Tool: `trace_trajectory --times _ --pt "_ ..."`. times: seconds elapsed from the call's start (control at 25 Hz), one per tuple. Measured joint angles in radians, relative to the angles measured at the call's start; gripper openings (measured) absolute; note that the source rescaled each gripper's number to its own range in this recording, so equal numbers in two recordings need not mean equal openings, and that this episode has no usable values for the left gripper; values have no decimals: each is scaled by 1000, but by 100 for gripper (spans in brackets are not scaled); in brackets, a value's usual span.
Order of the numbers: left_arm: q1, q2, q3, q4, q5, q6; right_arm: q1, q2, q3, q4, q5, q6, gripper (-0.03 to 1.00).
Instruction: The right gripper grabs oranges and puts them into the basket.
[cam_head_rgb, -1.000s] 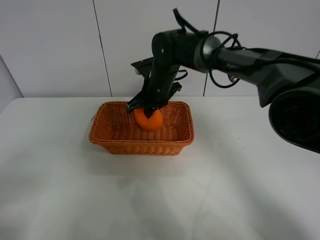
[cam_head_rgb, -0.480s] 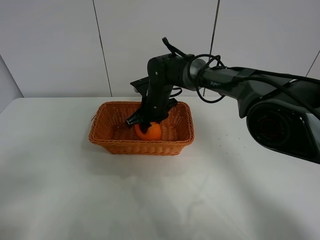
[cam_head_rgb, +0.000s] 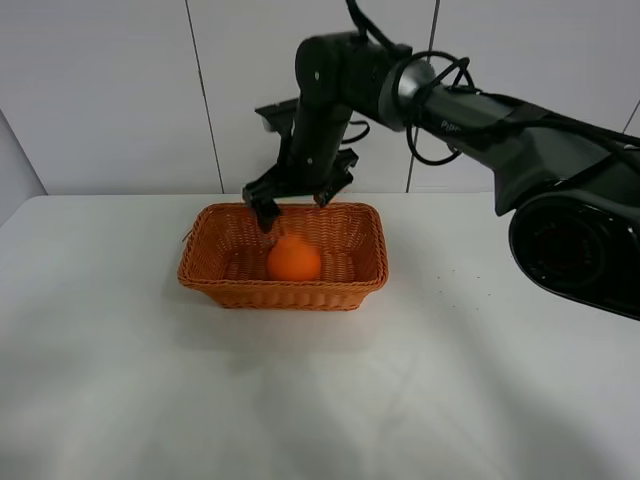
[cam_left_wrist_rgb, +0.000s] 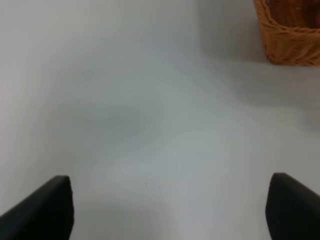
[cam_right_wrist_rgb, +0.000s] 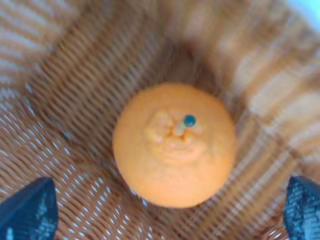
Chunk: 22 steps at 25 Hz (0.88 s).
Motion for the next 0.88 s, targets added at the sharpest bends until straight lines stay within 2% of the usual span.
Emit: trace_trajectory --times 0.24,0.4,0.88 --pt "0 0 0 0 0 0 -7 -59 -79 -43 10 14 100" --pt "0 0 0 0 0 0 -75 -62 -80 -46 16 11 100" --pt "0 0 0 0 0 0 -493 -60 -59 -40 16 -12 100"
